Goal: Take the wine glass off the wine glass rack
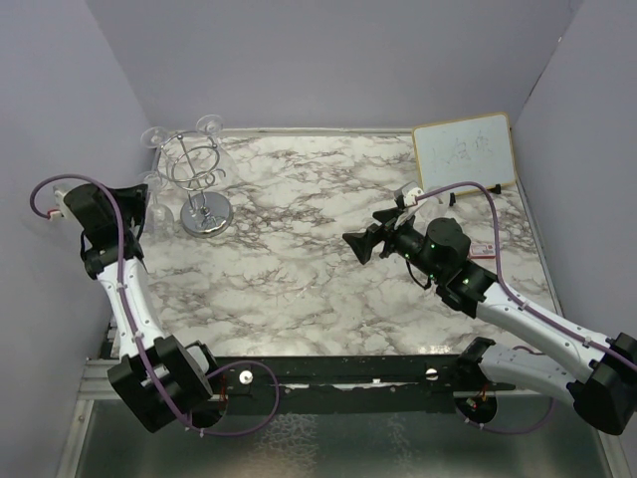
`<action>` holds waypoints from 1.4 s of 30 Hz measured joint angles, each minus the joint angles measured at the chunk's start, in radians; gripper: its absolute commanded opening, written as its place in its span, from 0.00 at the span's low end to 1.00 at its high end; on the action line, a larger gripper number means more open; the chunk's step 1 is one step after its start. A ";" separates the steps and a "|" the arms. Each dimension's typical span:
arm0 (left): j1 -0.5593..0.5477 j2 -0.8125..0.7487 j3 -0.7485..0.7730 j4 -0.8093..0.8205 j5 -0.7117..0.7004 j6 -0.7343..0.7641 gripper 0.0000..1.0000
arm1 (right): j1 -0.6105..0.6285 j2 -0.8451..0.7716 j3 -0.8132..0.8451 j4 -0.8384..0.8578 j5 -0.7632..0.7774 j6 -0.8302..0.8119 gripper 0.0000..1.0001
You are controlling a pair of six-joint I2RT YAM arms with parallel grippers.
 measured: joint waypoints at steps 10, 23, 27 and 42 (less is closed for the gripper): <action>0.001 -0.034 -0.002 -0.004 -0.002 -0.030 0.00 | 0.000 0.000 0.000 0.000 0.000 0.000 1.00; 0.001 -0.090 -0.002 -0.048 -0.033 -0.046 0.00 | 0.000 0.000 -0.002 0.000 0.000 0.000 1.00; 0.001 -0.094 0.007 -0.079 -0.048 -0.043 0.00 | 0.000 0.000 -0.002 0.000 0.000 0.000 1.00; 0.001 -0.102 0.008 -0.099 -0.084 -0.034 0.00 | 0.000 0.000 -0.005 0.000 0.000 0.000 1.00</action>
